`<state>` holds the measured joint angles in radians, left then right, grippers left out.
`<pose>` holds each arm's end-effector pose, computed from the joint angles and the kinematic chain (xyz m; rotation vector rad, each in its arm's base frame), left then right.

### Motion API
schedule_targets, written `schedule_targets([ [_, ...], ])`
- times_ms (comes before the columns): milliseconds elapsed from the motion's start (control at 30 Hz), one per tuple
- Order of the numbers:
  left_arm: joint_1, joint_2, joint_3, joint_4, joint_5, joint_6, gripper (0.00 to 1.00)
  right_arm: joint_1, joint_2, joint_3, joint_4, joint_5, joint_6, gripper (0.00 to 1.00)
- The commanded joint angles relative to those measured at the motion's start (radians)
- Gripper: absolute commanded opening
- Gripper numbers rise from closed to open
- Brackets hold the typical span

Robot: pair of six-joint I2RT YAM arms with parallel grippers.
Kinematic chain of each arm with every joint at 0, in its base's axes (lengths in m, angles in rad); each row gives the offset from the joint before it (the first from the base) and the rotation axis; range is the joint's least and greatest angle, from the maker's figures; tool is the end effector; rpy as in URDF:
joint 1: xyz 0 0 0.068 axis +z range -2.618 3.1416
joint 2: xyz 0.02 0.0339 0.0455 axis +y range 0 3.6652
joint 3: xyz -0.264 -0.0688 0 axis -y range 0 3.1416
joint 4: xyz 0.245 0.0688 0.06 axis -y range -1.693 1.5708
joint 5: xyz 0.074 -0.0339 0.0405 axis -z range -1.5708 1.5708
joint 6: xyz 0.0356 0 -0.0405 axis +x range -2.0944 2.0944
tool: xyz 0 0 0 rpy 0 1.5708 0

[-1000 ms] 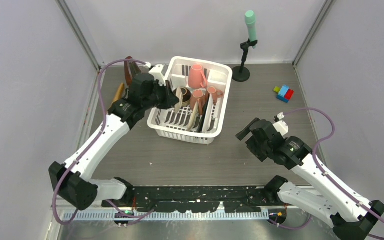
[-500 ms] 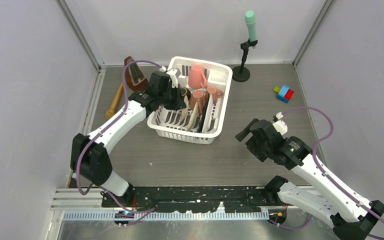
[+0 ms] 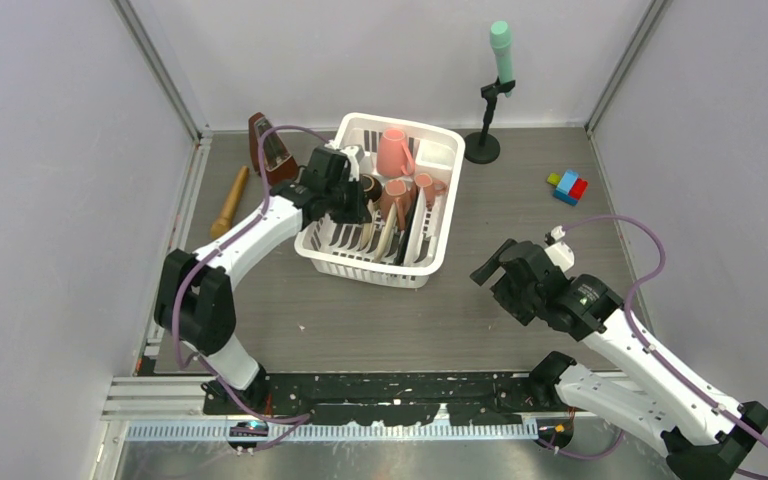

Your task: Load the mixed dishes into the dish rack

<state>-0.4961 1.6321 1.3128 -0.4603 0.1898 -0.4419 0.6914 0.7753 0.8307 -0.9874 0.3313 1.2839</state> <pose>0.3179 -0.1797 0.2805 0.1628 2.4317 -0.6664 0.1129 0.0784 0.2853 0.8566 2.3359 0.4571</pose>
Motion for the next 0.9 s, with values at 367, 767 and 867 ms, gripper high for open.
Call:
schedule_targets([
  [367, -0.004, -0.102, -0.042, 0.110, 0.053, 0.051, 0.61, -0.001, -0.010, 0.001, 0.071, 0.097, -0.109, 0.93],
  [767, -0.003, -0.522, -0.281, 0.214, -0.360, 0.181, 0.73, -0.002, -0.096, -0.149, 0.532, 0.198, -0.427, 0.89],
  [867, 0.015, -0.616, -0.355, 0.252, -0.521, 0.185, 0.78, -0.001, -0.080, -0.180, 0.716, 0.222, -0.623, 0.90],
])
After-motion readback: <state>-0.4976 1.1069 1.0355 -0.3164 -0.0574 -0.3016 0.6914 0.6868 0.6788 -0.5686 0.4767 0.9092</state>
